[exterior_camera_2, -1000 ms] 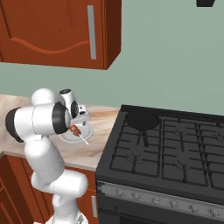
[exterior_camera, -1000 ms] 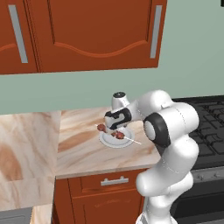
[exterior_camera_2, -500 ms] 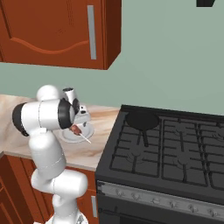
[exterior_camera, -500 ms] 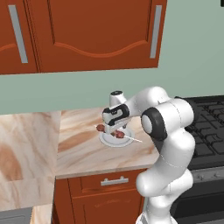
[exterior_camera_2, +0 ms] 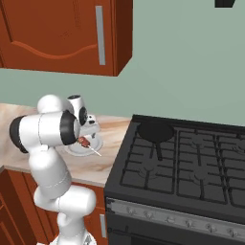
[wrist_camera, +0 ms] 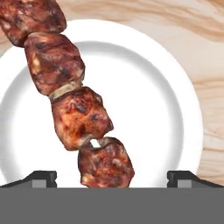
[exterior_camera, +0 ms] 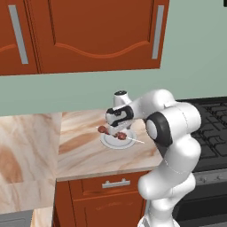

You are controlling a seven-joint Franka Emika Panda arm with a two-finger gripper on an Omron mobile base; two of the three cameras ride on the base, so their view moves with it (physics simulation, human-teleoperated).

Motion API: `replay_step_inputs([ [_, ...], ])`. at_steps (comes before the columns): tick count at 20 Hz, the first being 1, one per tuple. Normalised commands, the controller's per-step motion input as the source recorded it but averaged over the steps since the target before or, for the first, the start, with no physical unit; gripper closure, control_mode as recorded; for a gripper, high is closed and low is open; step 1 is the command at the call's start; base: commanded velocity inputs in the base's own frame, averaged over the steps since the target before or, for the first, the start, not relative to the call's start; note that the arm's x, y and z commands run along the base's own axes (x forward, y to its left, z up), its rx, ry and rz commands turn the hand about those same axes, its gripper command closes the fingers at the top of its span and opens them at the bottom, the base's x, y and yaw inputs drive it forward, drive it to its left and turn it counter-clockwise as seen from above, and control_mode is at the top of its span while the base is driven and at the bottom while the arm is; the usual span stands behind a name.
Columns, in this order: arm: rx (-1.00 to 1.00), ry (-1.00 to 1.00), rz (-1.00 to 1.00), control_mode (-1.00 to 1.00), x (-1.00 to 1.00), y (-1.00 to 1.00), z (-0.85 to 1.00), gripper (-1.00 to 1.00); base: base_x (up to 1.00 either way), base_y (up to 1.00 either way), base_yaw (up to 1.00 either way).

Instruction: Place the cold items (corn and squash) from the fridge in one tupperware on the dining counter. Place the warm items (hot dog and kebab skewer) in the stove area in another tupperware.

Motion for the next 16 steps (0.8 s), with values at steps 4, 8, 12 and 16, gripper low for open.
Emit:
replay_step_inputs([
  [4, 0.03, -0.17, 0.00, -1.00, -0.51, -0.03, 0.00, -1.00, 0.00, 0.00, 0.00],
  [8, 0.01, -0.02, 0.01, -1.00, -0.05, -0.16, 0.00, -1.00, 0.00, 0.00, 0.00],
  [12, 0.02, -0.02, 0.08, -1.00, 0.32, 0.00, 0.00, -1.00, 0.00, 0.00, 0.00],
  [16, 0.00, -0.03, 0.10, -1.00, 0.31, 0.13, -0.04, -1.00, 0.00, 0.00, 0.00],
])
